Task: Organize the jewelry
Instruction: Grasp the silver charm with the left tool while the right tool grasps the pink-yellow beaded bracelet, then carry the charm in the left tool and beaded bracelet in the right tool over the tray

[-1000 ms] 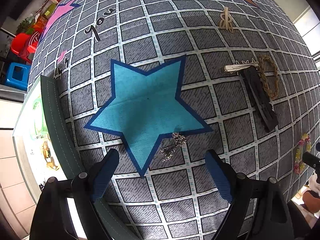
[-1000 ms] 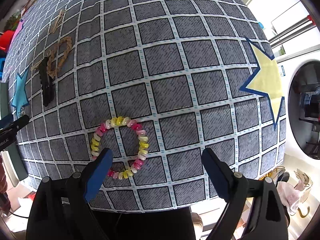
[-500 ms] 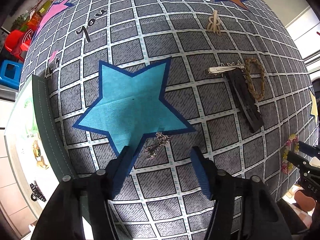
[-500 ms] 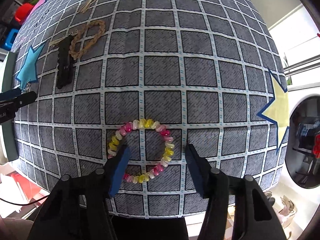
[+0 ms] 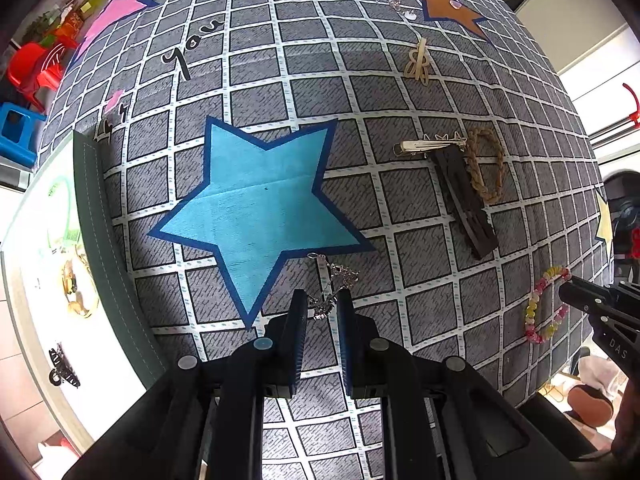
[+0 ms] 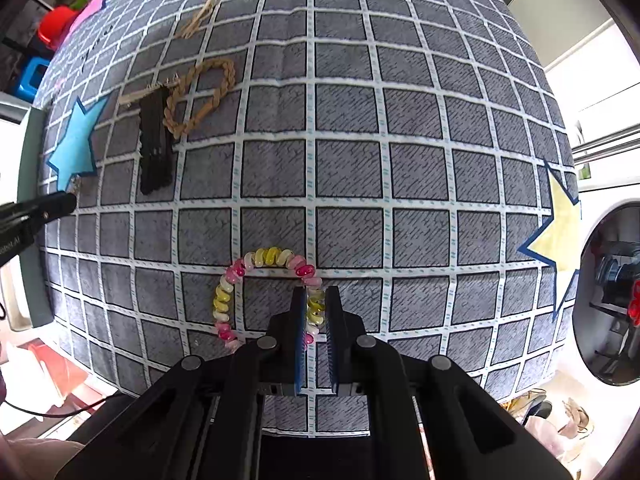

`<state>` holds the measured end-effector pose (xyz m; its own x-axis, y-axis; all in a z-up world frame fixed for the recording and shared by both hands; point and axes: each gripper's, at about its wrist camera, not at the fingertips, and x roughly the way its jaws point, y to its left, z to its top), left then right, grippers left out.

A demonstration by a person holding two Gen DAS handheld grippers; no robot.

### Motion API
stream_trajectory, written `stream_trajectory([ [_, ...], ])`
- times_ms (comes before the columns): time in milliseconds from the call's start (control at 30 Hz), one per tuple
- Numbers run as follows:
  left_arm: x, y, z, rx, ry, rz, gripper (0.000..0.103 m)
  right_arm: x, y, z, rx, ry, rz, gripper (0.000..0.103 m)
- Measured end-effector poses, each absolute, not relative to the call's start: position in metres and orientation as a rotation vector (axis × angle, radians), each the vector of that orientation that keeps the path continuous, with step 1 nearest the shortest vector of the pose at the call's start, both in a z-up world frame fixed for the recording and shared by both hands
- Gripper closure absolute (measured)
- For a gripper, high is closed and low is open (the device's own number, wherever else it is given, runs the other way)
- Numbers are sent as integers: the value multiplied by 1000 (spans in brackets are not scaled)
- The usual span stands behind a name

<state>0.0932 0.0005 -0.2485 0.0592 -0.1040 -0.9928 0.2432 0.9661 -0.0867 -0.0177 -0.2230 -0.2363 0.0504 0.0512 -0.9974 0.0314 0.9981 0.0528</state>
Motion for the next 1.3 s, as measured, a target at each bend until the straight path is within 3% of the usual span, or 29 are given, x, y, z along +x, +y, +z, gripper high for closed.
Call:
stream_trajectory([
  [767,78,87,-168,-70,1343,-175,81,92,-127,-150,-5,1371,221,93],
  [1300,26,208,-162,-274,1298,90,81,129,41,-129,-201,1307,553,93],
])
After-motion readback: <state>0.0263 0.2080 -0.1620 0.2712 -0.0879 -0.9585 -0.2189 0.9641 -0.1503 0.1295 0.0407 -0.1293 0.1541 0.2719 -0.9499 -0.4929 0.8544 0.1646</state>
